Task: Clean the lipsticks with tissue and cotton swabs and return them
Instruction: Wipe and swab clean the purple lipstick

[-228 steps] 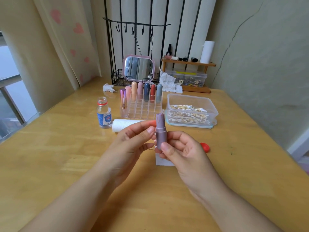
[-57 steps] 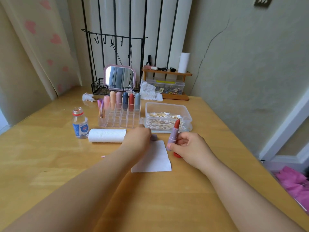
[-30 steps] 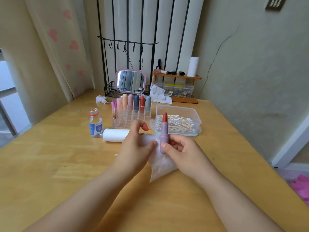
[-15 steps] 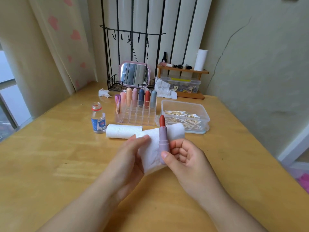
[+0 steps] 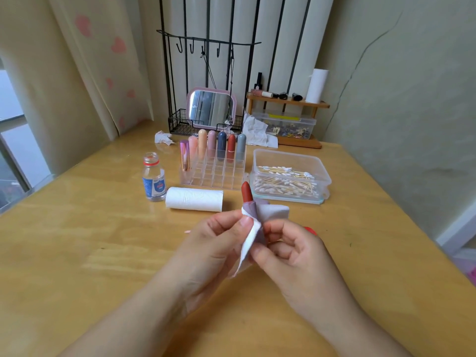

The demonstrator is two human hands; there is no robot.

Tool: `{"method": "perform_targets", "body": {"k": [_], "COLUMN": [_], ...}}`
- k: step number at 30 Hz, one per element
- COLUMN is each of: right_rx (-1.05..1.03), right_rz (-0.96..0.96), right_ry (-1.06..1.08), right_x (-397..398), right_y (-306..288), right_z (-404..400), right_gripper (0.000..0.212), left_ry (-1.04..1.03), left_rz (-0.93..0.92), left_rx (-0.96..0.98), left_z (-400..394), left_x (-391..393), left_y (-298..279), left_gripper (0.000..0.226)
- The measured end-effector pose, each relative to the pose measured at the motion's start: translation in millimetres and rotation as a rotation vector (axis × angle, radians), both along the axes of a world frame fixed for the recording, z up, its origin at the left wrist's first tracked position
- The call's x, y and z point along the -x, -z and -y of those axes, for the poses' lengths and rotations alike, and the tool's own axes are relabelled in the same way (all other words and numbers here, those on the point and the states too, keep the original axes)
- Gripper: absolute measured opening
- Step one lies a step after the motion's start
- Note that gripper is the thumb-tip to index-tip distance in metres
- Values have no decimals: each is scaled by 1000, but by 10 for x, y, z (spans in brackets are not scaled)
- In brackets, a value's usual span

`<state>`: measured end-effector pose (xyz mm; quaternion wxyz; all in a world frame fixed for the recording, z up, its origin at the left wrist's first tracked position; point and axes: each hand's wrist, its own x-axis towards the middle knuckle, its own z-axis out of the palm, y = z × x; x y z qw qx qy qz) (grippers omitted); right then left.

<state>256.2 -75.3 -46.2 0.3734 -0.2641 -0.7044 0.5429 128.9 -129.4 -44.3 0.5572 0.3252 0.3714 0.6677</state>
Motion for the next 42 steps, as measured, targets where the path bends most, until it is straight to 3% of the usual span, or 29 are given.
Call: {"method": "perform_targets", "body": {"k": [6,9,12,15,17,21,27,29,33,34,39,42], "right_rx": [-49,-120,-382,-627,-477,46,70,117,574,610,178,231], "right_rz": [11,21,107,195,151,-7,-99,-123,-309,-327,-117,-168], "right_ry": [-44,43,266,392,323,-59,-12,-88,-277,-291,-69,-57], "right_x": [26,47,69,66,56,53,89,85,75,75,109,125], "right_y": [-19,3,23,52,40,5,1,-31,-99,-115,-37,-16], "right_z": [61,85,93,79,94,96,146,176,188,188,198,222], "right_gripper": [26,23,10,12,18,27,22,17,26,29,19,20], "left_ry": [-46,-103,-147,-155,-145,-133,-93,-60,-25,-22,-74,-57], "left_rz": [-32,-77,-75,-105,-78,-27,-55,-49,-28,-16,32,52], "left_rx": [-38,-42,-65,-92,-96,-86,-99,-128,-100,-90,-100,-104], "left_z": [28,35,30,32,40,66,65,82,132,142,113,106], "left_x": [-21,-64,-113,-137,-137,-91,-118,-115,-98,-100,-123,-109], "left_y": [-16,-5,15,10,-12,-64,-65,-86,-114,-119,-126,-114], "left_gripper": [27,29,28,24,24,24,30,28,22,21,22,24]}}
